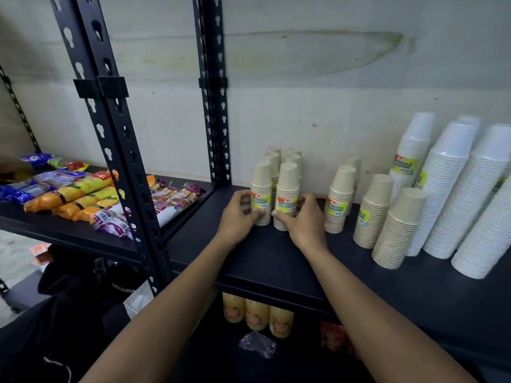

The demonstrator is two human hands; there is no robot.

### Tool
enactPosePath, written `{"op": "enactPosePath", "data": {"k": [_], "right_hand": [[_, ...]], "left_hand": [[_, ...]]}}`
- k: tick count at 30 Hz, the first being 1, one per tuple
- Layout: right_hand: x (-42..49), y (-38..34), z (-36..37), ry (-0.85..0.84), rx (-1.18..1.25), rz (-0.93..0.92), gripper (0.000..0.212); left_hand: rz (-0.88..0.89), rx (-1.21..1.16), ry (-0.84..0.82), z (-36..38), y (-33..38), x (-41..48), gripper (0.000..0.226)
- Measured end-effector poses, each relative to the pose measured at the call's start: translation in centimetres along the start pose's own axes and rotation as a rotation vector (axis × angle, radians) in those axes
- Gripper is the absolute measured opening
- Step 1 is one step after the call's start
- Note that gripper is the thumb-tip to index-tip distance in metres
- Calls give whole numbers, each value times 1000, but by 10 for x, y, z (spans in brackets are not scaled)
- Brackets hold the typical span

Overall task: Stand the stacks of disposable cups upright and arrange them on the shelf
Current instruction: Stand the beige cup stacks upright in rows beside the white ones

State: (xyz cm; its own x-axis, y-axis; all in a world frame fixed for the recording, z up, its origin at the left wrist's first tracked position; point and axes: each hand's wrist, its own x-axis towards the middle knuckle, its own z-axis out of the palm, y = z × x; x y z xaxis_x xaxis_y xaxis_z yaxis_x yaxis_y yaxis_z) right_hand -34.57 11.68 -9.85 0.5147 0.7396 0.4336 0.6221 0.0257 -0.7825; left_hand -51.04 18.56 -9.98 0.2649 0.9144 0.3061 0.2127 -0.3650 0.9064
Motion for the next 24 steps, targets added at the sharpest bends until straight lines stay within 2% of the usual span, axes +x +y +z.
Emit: {"op": "enactPosePath", "data": {"k": [6, 9, 14, 24], "right_hand": [[-5, 7, -2, -94, 38, 8, 84], [-4, 8, -3, -137, 3, 38, 79], [-2, 11, 1, -93, 2, 37, 67], [-2, 14, 7, -66, -49, 34, 61]], "left_hand": [[11, 13, -33, 1, 1, -2, 61], [2, 21, -37, 1, -1, 1, 60], [-21, 35, -66, 2, -10, 7, 60], [8, 33, -90, 4, -14, 9, 56]]}}
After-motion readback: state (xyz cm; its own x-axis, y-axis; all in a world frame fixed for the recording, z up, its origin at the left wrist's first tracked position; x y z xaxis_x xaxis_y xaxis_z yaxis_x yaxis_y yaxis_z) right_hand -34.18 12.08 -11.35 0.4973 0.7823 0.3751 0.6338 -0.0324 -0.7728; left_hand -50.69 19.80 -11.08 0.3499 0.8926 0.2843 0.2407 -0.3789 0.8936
